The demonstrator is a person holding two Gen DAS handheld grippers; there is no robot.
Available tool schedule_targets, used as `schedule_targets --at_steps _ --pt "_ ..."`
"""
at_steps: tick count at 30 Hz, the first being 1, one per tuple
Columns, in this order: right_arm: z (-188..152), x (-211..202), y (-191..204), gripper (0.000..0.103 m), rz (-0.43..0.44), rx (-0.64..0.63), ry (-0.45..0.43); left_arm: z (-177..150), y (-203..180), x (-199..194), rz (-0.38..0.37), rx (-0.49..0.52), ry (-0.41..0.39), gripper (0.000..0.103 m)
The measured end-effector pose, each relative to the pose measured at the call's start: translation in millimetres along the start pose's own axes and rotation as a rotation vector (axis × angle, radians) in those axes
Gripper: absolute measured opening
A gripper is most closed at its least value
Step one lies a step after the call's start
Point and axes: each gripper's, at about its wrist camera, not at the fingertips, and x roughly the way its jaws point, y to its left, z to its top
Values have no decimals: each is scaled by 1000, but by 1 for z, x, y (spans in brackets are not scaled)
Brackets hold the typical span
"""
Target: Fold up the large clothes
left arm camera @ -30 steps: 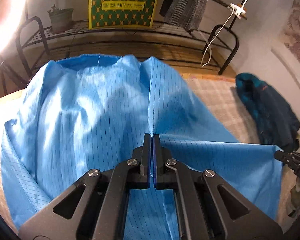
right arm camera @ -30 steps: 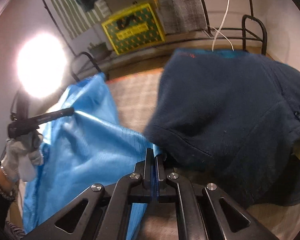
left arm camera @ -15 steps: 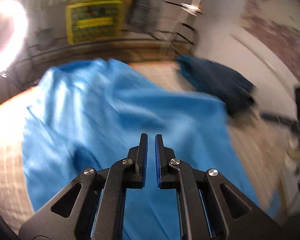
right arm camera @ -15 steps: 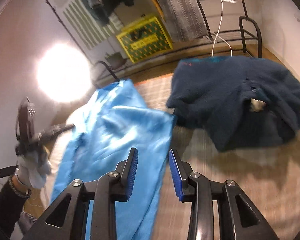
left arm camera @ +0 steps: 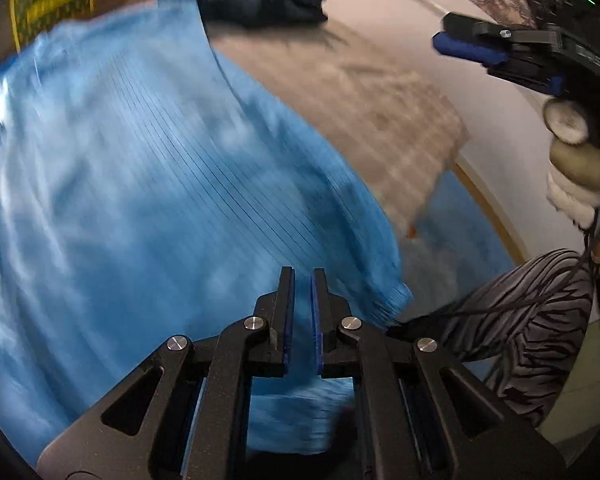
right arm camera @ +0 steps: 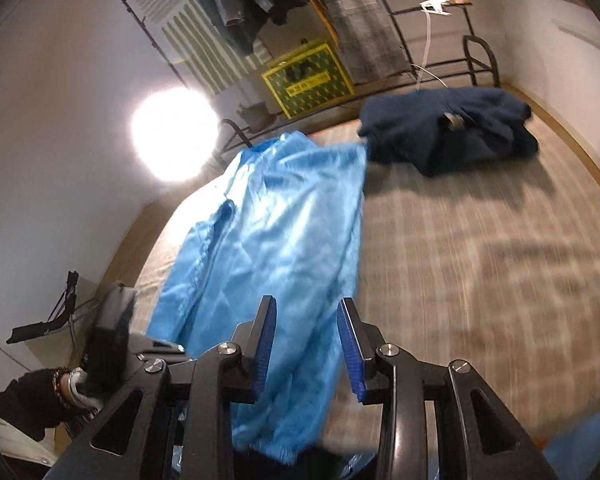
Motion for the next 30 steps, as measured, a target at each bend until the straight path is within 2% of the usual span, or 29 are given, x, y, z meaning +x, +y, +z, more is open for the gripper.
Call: schedule_targets --at_steps 2,3,4,6,7,8,9,10,11,12,13,16,17,19,21,23,24,25,26,27,28,30 --pt "-15 -6 -6 34 2 25 -13 -8 -10 12 10 -17 13 19" --pt "-18 -7 -10 34 12 41 -22 -12 -16 16 25 -23 10 42" --pt "-22 -9 -15 34 26 67 -30 -14 -21 19 38 -32 -3 60" --pt "-28 -9 -22 34 47 99 -29 -15 -26 25 69 -29 -18 63" --pt "-30 -9 -24 34 44 101 -25 -15 -32 29 108 -4 -27 62" --pt "-30 -8 -24 34 36 100 -24 -16 -36 32 163 28 -42 57" --pt "-30 -7 -25 33 32 102 -24 -19 -36 35 212 56 -57 41" --pt "-30 -7 -25 33 38 107 -27 -20 -37 37 246 81 -72 30" --pt "-30 -8 -24 33 44 107 -31 -19 -35 36 225 74 -92 22" --pt "-30 -10 -23 33 47 99 -39 -19 -31 35 192 50 -95 7" --pt "-29 -11 -21 33 44 90 -46 -18 -26 34 162 16 -95 6" --pt "-29 -14 -15 32 33 61 -61 -18 -20 23 -5 -72 -130 4" --pt "-29 -14 -15 32 36 60 -62 -17 -22 19 -37 -83 -144 4" --pt "-28 -14 -15 32 38 58 -62 -15 -29 17 -74 -77 -167 4" --pt "-28 -12 -15 32 36 57 -58 -12 -38 26 -31 -46 -142 4" --pt "-28 -11 -15 32 31 56 -53 -11 -42 32 14 -59 -119 12" --pt "-29 -11 -16 32 28 55 -50 -9 -44 34 15 -72 -113 24" --pt "-29 -10 -16 32 25 53 -47 -9 -48 33 25 -78 -122 41" --pt "-29 -10 -17 32 21 52 -46 -8 -53 33 48 -73 -140 49" --pt "-29 -9 -18 32 21 52 -44 -8 -59 33 91 -61 -159 65" --pt "-28 -9 -20 32 22 54 -44 -9 -64 35 134 -53 -165 71" --pt "-28 -11 -24 32 22 59 -48 -9 -73 46 222 -13 -156 71"
